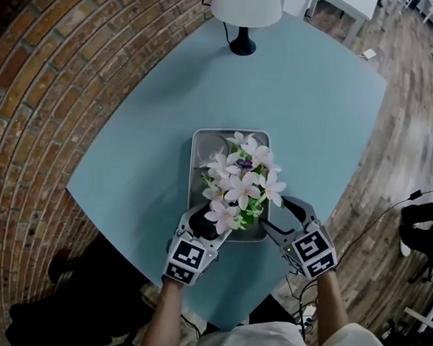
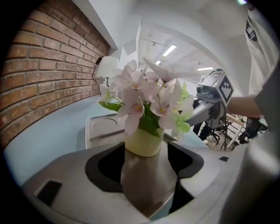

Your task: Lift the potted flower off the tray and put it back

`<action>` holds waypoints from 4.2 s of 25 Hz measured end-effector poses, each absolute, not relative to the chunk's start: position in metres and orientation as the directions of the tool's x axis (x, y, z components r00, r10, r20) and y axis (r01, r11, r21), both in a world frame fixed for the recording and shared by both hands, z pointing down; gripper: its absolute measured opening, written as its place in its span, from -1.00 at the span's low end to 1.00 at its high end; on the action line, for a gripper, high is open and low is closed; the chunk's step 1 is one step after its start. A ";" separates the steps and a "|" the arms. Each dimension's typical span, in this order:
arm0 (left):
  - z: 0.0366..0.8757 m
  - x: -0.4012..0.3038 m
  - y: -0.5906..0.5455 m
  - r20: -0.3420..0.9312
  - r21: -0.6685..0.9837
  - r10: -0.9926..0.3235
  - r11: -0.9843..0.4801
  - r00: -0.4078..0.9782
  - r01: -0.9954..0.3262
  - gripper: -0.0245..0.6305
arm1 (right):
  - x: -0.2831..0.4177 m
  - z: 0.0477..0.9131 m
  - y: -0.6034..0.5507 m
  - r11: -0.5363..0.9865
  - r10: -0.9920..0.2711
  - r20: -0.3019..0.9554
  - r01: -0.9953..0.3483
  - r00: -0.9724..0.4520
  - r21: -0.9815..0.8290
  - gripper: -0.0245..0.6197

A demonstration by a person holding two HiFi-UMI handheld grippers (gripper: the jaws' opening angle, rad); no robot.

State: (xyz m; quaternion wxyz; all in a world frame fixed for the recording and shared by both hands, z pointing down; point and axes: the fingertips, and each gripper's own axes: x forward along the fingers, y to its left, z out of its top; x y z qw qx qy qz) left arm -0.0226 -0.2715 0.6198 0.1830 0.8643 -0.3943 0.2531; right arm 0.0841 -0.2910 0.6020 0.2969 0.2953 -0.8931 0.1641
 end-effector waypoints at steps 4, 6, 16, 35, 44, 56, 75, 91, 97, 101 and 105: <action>0.624 -0.019 -0.282 0.571 0.141 -0.582 -0.626 0.579 -0.767 0.20 | 0.084 0.612 -0.305 0.791 -0.427 0.624 -0.604 -0.655 -0.093 0.09; 0.625 -0.019 -0.287 0.562 0.149 -0.588 -0.620 0.582 -0.770 0.26 | 0.083 0.615 -0.312 0.804 -0.432 0.612 -0.590 -0.662 -0.071 0.09; 0.626 -0.008 -0.309 0.517 0.134 -0.561 -0.693 0.646 -0.709 0.55 | 0.062 0.627 -0.323 0.926 -0.306 0.578 -0.378 -0.757 -0.006 0.20; 0.638 0.007 -0.313 0.522 0.114 -0.544 -0.718 0.656 -0.686 0.48 | 0.051 0.633 -0.315 0.942 -0.284 0.559 -0.337 -0.779 0.010 0.17; 0.592 0.003 -0.282 0.473 0.096 -0.574 -0.721 0.669 -0.686 0.48 | 0.046 0.587 -0.283 0.928 -0.337 0.505 -0.372 -0.795 0.033 0.16; 0.502 -0.004 -0.214 0.370 0.060 -0.599 -0.748 0.711 -0.661 0.47 | 0.042 0.497 -0.210 0.894 -0.429 0.428 -0.443 -0.795 0.071 0.14; 0.405 -0.012 -0.063 0.238 0.026 -0.548 -0.822 0.802 -0.569 0.46 | 0.039 0.403 -0.055 0.812 -0.571 0.272 -0.582 -0.775 0.046 0.13; 0.363 -0.016 0.041 0.212 -0.016 -0.528 -0.843 0.822 -0.537 0.46 | 0.034 0.360 0.051 0.784 -0.618 0.226 -0.613 -0.753 0.100 0.12; 0.349 -0.017 0.058 0.205 -0.001 -0.526 -0.843 0.825 -0.537 0.46 | 0.035 0.346 0.069 0.780 -0.623 0.233 -0.616 -0.746 0.111 0.11; 0.347 -0.016 0.068 0.199 -0.004 -0.521 -0.847 0.830 -0.531 0.46 | 0.035 0.344 0.078 0.775 -0.629 0.224 -0.620 -0.744 0.117 0.11; 0.347 -0.018 0.065 0.193 -0.003 -0.522 -0.847 0.831 -0.531 0.46 | 0.033 0.342 0.077 0.773 -0.632 0.221 -0.625 -0.743 0.111 0.11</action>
